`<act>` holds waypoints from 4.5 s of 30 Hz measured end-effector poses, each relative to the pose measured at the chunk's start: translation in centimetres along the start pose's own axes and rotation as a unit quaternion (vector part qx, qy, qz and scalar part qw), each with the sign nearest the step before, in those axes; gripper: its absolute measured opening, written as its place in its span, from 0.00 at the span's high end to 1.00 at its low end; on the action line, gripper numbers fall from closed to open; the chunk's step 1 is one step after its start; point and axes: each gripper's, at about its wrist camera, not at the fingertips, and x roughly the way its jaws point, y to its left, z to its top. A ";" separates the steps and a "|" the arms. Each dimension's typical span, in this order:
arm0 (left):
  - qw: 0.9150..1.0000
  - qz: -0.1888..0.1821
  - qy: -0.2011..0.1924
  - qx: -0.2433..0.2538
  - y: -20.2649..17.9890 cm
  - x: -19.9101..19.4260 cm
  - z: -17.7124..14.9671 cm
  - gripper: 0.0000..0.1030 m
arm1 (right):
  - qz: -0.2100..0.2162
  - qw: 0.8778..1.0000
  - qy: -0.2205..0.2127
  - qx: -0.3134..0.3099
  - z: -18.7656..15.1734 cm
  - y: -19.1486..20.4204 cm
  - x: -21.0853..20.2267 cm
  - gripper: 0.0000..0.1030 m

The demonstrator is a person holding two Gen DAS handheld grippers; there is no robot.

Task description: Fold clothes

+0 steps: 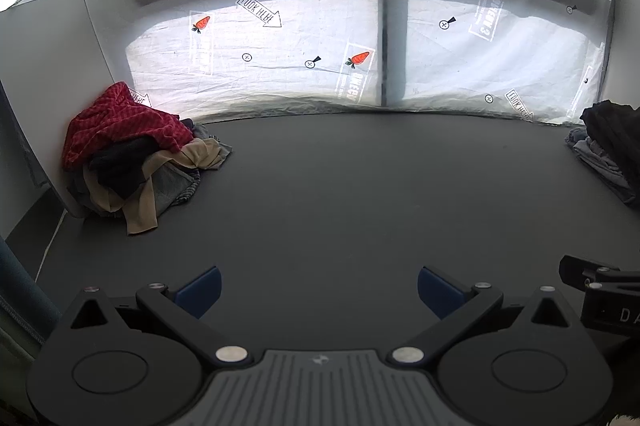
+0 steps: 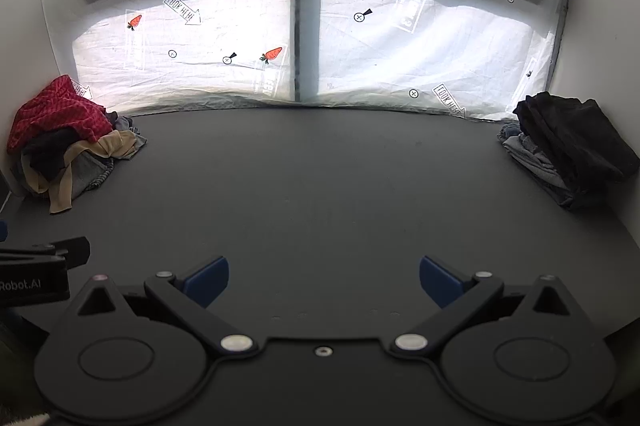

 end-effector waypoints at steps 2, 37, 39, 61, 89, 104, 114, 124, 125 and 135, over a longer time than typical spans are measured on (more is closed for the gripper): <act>1.000 0.001 -0.001 0.004 -0.3 -0.1 0.0 0.00 | 0.001 1.000 -0.002 0.000 -0.1 0.3 0.0 0.00; 1.000 -0.008 0.003 0.012 -1.5 -0.5 0.2 0.00 | -0.003 1.000 -0.002 0.000 -1.4 0.5 -0.1 0.00; 1.000 -0.008 0.003 0.013 -1.4 -0.5 0.2 0.00 | -0.003 1.000 -0.002 0.000 -1.4 0.7 -0.1 0.00; 1.000 -0.012 0.024 -0.001 0.0 0.3 -0.6 0.00 | -0.005 1.000 0.016 -0.011 -1.3 1.4 0.5 0.00; 0.995 0.015 0.034 -0.094 -4.6 8.7 9.0 0.00 | 0.127 0.991 -0.016 0.029 8.8 -6.8 12.9 0.00; 0.979 0.073 0.075 -0.177 4.8 14.6 9.4 0.00 | 0.142 0.990 0.009 -0.016 12.0 2.1 19.7 0.00; 0.974 0.130 0.067 -0.172 14.6 23.1 11.8 0.00 | 0.137 0.990 0.015 -0.023 15.1 15.3 26.2 0.00; 0.959 0.200 0.080 -0.182 31.3 30.4 14.9 0.00 | 0.125 0.970 -0.053 -0.200 15.8 33.8 31.2 0.09; 0.957 0.202 0.079 -0.190 32.5 30.8 15.1 0.00 | 0.127 0.966 -0.057 -0.216 15.9 35.5 31.7 0.12; 0.939 0.194 0.085 -0.273 41.1 37.0 16.1 0.00 | 0.166 0.898 -0.097 -0.395 15.7 49.2 37.0 0.48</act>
